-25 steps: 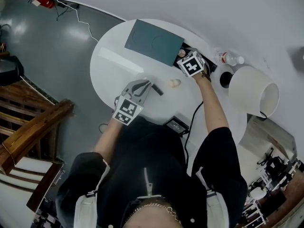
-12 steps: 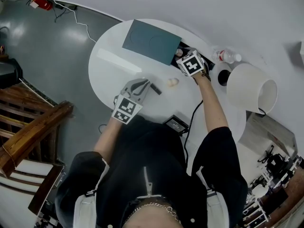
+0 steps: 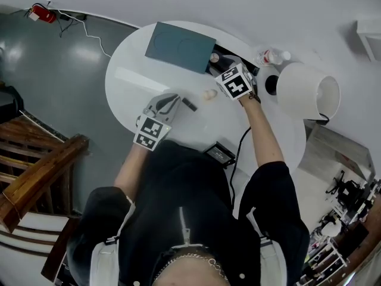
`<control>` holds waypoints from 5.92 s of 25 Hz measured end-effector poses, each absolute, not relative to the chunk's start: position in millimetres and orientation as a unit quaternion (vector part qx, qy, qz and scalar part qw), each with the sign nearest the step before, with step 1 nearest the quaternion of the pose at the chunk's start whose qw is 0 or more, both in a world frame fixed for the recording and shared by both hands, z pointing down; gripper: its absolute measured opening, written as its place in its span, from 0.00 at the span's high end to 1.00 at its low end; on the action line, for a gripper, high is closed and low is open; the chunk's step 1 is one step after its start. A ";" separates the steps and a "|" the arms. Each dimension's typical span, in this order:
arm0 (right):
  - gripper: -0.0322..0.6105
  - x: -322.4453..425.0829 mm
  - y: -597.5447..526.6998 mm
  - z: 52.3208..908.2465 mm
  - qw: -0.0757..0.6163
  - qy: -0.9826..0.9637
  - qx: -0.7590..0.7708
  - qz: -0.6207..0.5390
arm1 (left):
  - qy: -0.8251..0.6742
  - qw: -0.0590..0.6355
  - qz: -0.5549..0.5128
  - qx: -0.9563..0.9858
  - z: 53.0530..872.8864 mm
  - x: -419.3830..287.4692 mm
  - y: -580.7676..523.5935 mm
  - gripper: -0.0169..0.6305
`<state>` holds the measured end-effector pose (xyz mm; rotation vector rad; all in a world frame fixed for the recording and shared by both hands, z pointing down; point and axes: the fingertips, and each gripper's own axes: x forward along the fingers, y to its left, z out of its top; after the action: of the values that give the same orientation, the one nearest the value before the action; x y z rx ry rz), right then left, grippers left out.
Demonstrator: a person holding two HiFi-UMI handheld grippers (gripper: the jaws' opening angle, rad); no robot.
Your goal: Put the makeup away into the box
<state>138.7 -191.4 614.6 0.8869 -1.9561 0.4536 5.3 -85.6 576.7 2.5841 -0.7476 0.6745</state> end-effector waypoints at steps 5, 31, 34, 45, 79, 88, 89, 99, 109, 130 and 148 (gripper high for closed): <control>0.61 127.4 -166.3 601.9 0.457 -0.798 0.352 0.173 | -0.271 0.177 0.229 0.918 571.3 -1.3 -82.9 0.95; 0.69 28.1 -42.5 676.5 0.507 -0.801 0.267 0.176 | -0.294 0.173 0.253 0.905 580.0 -50.0 -25.5 0.95; 0.70 28.1 -38.1 687.9 0.510 -0.795 0.268 0.190 | -0.297 0.175 0.256 0.903 582.4 -55.0 -21.3 0.95; 0.81 27.1 -38.9 706.7 0.525 -0.776 0.278 0.214 | -0.300 0.181 0.269 0.897 585.9 -68.9 -12.1 0.95; 0.82 148.8 -106.9 610.6 0.433 -0.785 0.369 0.244 | -0.263 0.167 0.274 0.910 581.0 -21.0 -54.4 0.95; 0.82 173.6 -135.4 624.7 0.462 -0.775 0.372 0.218 | -0.271 0.172 0.282 0.904 585.2 -23.1 -75.5 0.95; 0.82 173.1 -137.4 627.2 0.465 -0.775 0.370 0.216 | -0.272 0.173 0.282 0.904 585.6 -23.4 -77.7 0.95; 0.82 163.5 -159.2 649.3 0.493 -0.796 0.309 0.165 | -0.291 0.186 0.286 0.894 592.9 -28.6 -101.6 0.95; 0.81 155.6 -168.6 671.6 0.509 -0.815 0.221 0.167 | -0.316 0.200 0.288 0.881 597.6 -29.2 -118.8 0.95; 0.75 157.1 -172.1 689.0 0.491 -0.818 0.206 0.218 | -0.320 0.205 0.292 0.878 599.0 -21.8 -123.2 0.95; 0.75 141.8 -127.4 622.3 0.438 -0.844 0.260 0.168 | -0.290 0.176 0.284 0.896 582.1 -21.1 -99.0 0.95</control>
<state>141.8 -127.4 622.3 0.6463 -2.0975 0.4183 -21.1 -99.0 582.1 2.5381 -0.8222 0.8050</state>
